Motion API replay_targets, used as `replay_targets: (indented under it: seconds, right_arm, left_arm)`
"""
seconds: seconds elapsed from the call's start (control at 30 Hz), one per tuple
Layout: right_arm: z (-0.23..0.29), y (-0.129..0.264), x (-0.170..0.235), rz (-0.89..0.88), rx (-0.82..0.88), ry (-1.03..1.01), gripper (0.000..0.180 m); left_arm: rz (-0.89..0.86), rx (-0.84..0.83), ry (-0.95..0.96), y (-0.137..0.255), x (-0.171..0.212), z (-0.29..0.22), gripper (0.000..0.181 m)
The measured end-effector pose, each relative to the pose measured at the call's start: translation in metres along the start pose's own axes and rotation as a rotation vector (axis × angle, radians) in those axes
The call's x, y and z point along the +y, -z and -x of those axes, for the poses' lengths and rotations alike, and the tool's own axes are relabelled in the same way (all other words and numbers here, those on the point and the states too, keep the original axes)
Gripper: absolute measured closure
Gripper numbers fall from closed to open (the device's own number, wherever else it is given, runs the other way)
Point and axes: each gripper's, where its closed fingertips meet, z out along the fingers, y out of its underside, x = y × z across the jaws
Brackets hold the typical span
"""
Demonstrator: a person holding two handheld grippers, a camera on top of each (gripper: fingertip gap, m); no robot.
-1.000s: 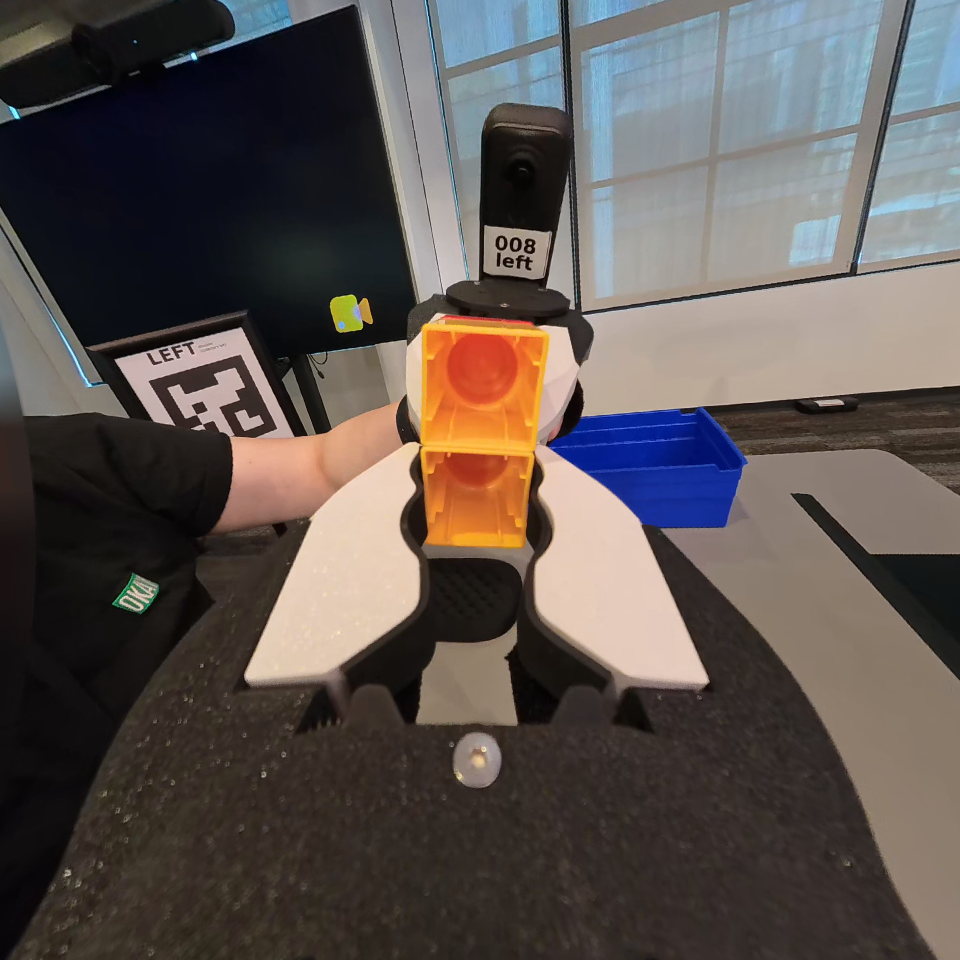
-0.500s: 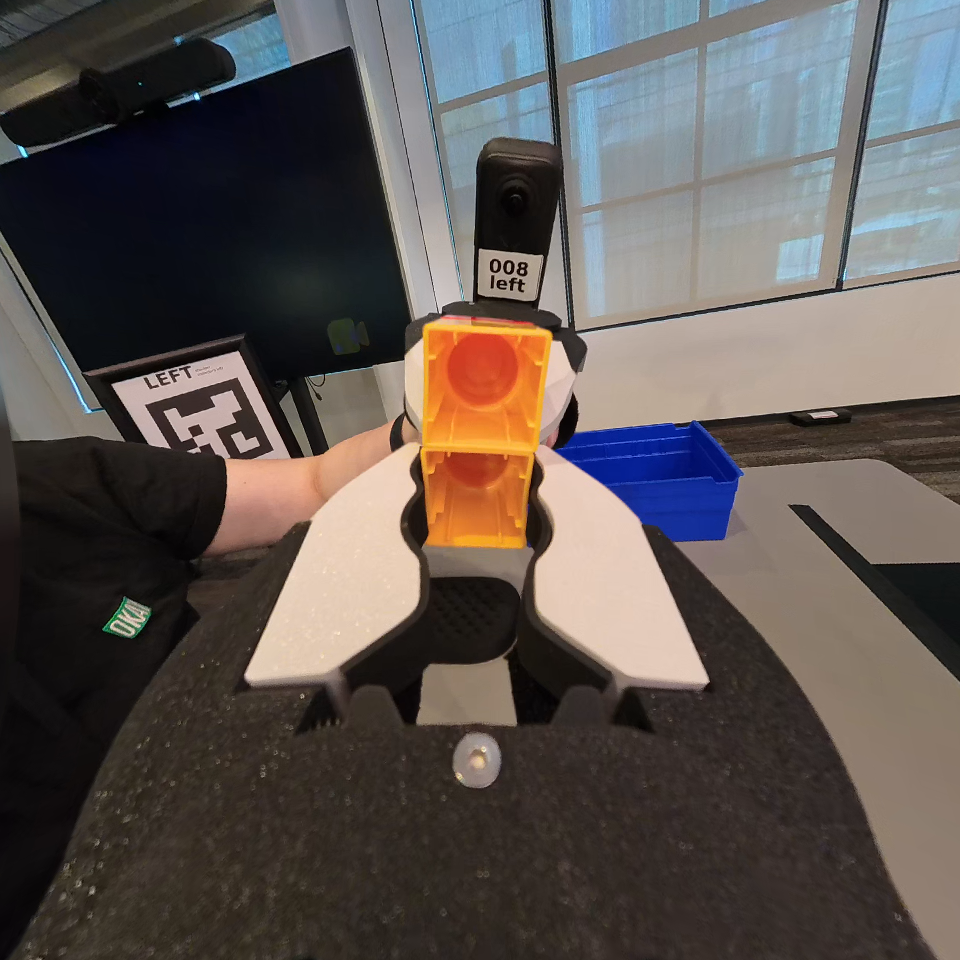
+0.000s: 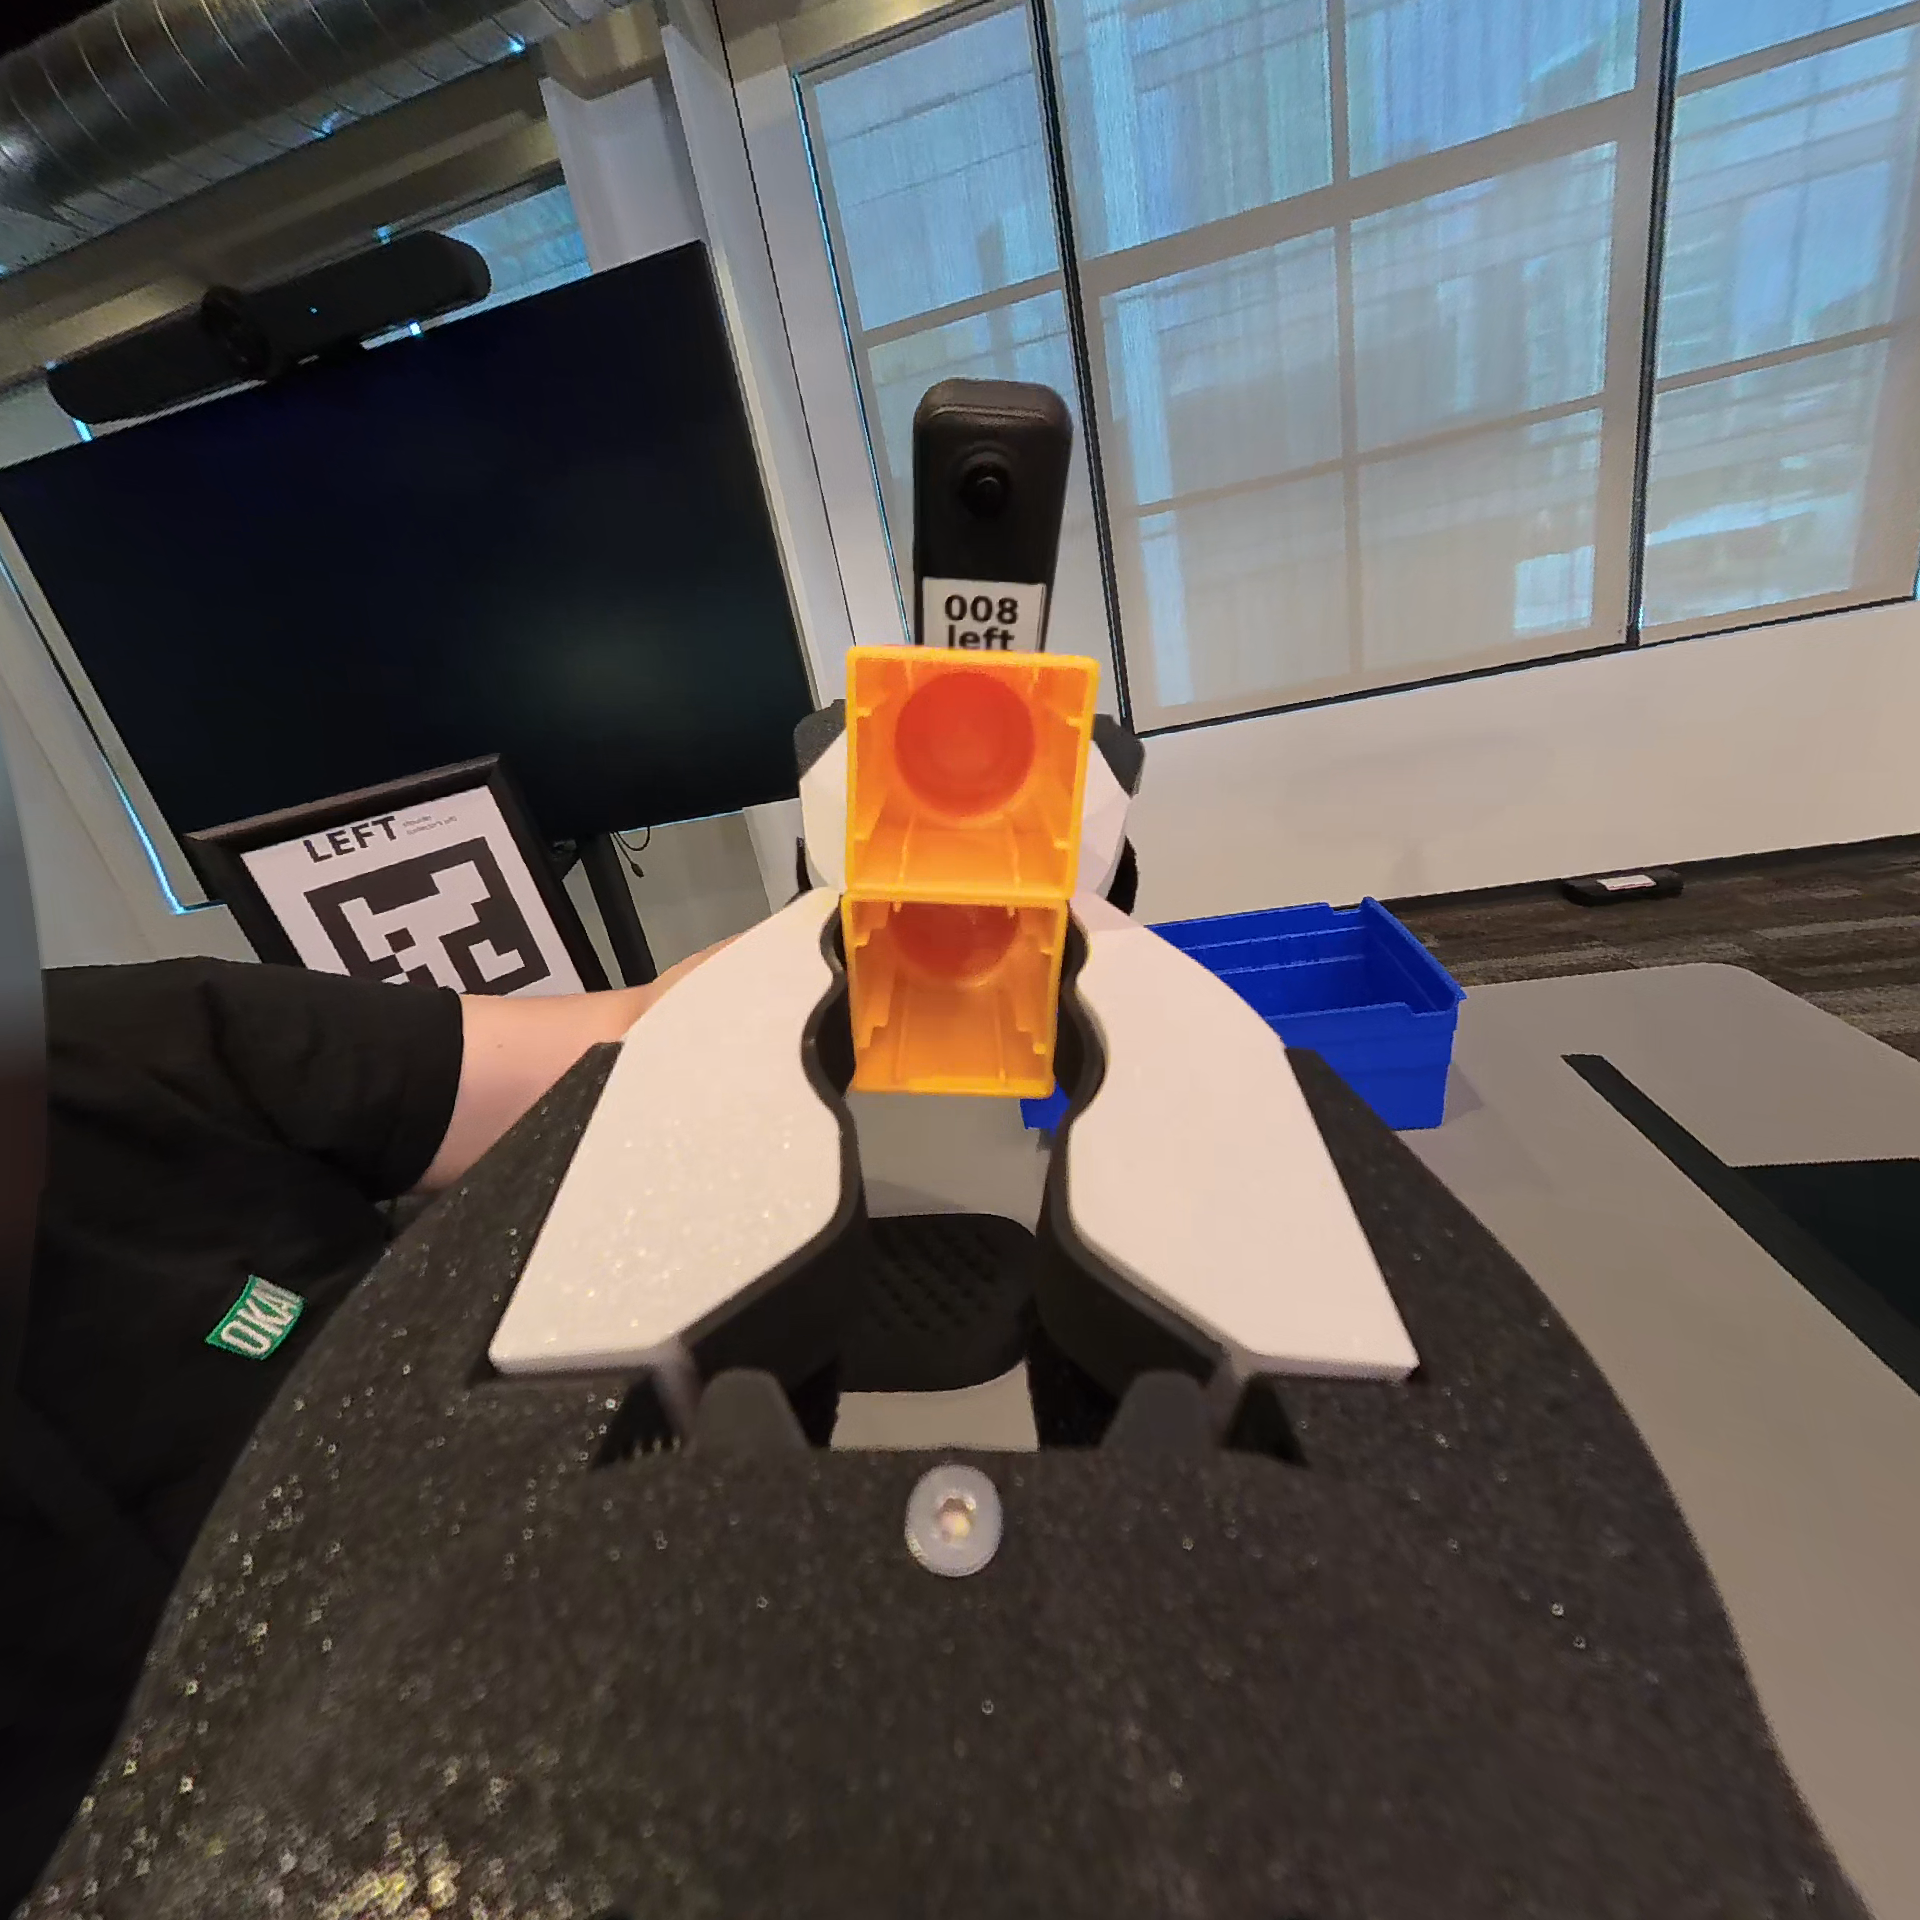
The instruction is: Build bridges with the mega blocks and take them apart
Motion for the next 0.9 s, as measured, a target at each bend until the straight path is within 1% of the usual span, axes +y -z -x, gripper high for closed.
replay_targets:
  seconds: [0.27,0.67,0.7,0.73,0.77,0.83,0.9]
  right_arm:
    - [-0.001,-0.002,0.002,-0.015,-0.018,-0.029,0.145]
    - [0.002,-0.005,0.003,0.005,-0.025,-0.006,0.143]
    - [0.003,-0.004,0.002,0.004,-0.022,0.000,0.140]
    - [0.001,-0.003,-0.001,-0.010,-0.007,-0.005,0.129]
    - [0.000,0.001,-0.007,-0.036,0.008,-0.012,0.122]
    - [-0.003,0.009,-0.018,-0.098,0.036,-0.027,0.121]
    - [-0.007,0.014,-0.020,-0.099,0.053,-0.044,0.124]
  left_arm:
    - [0.004,0.005,0.022,0.001,0.003,0.001,0.147]
    - [-0.005,0.027,0.029,0.004,0.005,-0.001,0.147]
    - [-0.011,0.044,0.039,0.004,0.005,-0.003,0.147]
    - [-0.010,0.061,0.052,0.003,0.007,-0.004,0.147]
    - [-0.004,0.061,0.056,0.002,0.008,-0.004,0.147]
    - [0.016,0.047,0.042,0.001,0.013,-0.002,0.147]
    - [0.033,0.033,0.034,-0.001,0.017,-0.001,0.147]
